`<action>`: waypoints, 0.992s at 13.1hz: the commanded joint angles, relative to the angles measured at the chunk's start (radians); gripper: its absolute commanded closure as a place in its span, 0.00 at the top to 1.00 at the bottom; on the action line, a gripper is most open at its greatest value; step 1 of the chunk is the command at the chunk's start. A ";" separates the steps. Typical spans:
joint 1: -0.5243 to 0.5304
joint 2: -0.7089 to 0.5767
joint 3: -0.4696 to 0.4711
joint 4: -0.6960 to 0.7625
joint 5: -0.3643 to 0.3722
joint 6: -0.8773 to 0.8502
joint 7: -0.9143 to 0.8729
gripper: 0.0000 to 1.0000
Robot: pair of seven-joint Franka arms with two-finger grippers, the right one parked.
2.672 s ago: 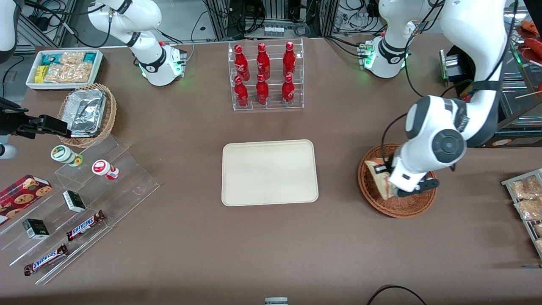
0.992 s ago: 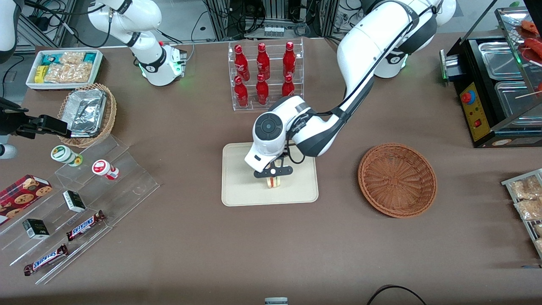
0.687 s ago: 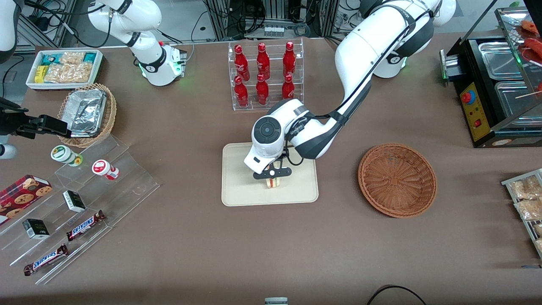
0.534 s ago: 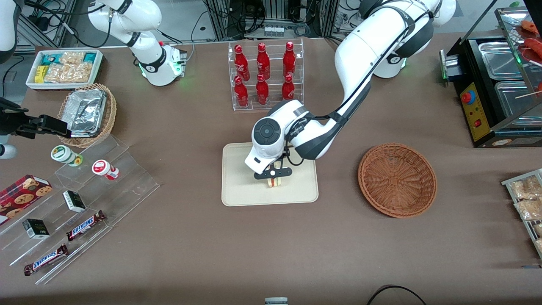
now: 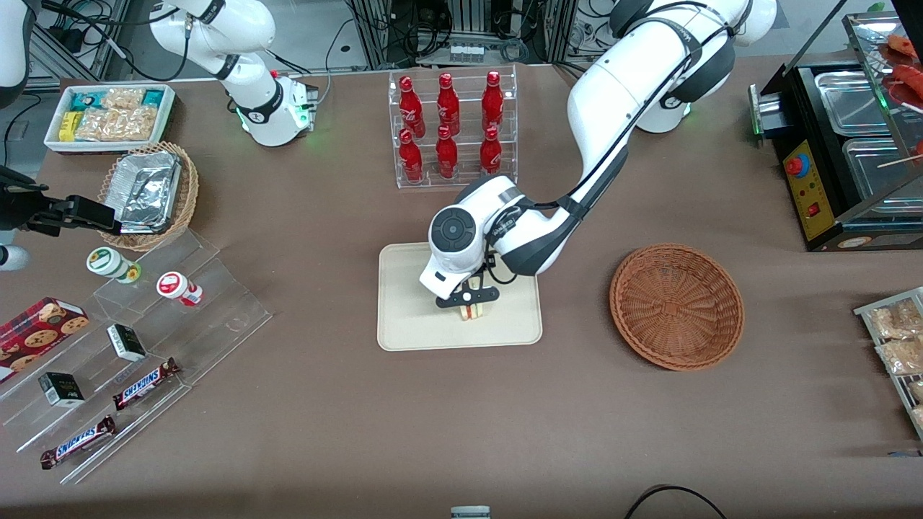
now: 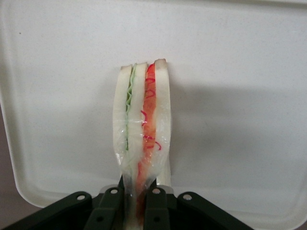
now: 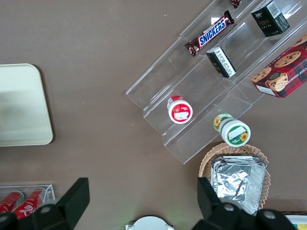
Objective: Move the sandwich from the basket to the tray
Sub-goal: 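Lower the sandwich onto the tray and open the left gripper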
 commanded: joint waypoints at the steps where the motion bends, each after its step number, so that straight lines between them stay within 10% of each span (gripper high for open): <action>1: -0.020 0.018 0.007 0.040 0.030 -0.023 -0.039 1.00; 13: 0.015 -0.144 0.002 0.043 0.013 -0.089 -0.022 1.00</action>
